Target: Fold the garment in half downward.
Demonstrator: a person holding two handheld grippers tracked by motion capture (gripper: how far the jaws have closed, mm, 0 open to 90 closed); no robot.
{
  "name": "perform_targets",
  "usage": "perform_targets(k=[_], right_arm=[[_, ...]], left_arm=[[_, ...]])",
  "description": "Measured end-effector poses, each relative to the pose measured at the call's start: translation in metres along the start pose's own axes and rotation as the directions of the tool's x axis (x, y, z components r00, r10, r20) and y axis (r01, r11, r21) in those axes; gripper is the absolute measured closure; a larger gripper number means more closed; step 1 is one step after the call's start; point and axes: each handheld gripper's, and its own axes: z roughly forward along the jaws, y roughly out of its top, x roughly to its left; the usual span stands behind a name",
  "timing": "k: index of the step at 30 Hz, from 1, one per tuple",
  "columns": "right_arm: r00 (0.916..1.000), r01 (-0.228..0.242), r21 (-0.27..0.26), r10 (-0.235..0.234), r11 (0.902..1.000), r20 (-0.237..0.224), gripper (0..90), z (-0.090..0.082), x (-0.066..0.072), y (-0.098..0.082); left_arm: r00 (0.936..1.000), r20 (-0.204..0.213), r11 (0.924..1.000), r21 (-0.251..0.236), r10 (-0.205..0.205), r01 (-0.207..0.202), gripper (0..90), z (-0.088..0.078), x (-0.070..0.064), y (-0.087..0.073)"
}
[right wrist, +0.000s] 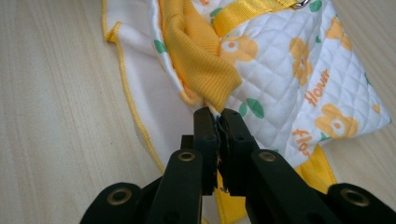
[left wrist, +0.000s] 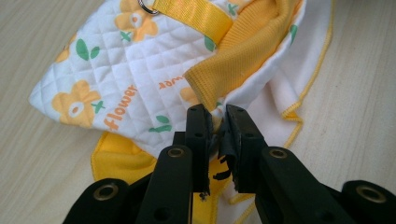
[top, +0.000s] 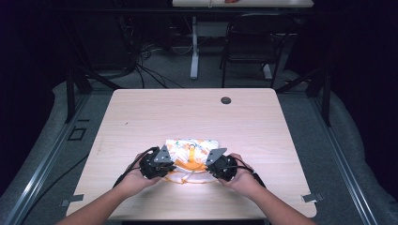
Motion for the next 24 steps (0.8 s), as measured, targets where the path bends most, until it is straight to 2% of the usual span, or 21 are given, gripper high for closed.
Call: perform_targets(k=[4,10,16,18,21,24], right_arm=[[1.0000,-0.009,-0.017,0.009,0.9998,-0.002,85.6,0.001,0.002,-0.004],[1.0000,0.004,-0.004,-0.004,1.0000,-0.008,85.5,0.003,0.006,-0.009],[0.9998,-0.009,-0.013,0.009,0.9999,-0.015,84.8,0.007,0.009,-0.012],[1.0000,0.005,-0.002,-0.005,1.0000,-0.006,83.7,0.006,0.011,-0.012],[1.0000,-0.001,-0.022,0.001,0.9998,-0.001,80.6,0.007,0.014,-0.012],[0.9999,0.011,-0.015,-0.011,0.9998,0.002,79.4,0.006,0.016,-0.012]], left_arm=[[1.0000,0.001,1.0000,-0.004,-0.003,0.003,79.4,0.001,-0.002,-0.004],[0.9999,0.009,1.0000,-0.005,-0.008,0.008,79.2,0.003,-0.003,-0.010],[0.9998,0.017,0.9999,-0.009,-0.013,0.013,78.9,0.003,-0.006,-0.015],[0.9997,0.011,0.9996,-0.020,-0.020,0.020,77.5,0.004,-0.007,-0.017],[0.9997,0.017,0.9995,-0.027,-0.015,0.016,73.8,0.003,-0.008,-0.018],[0.9995,0.024,0.9991,-0.035,-0.022,0.022,72.6,0.001,-0.009,-0.018]])
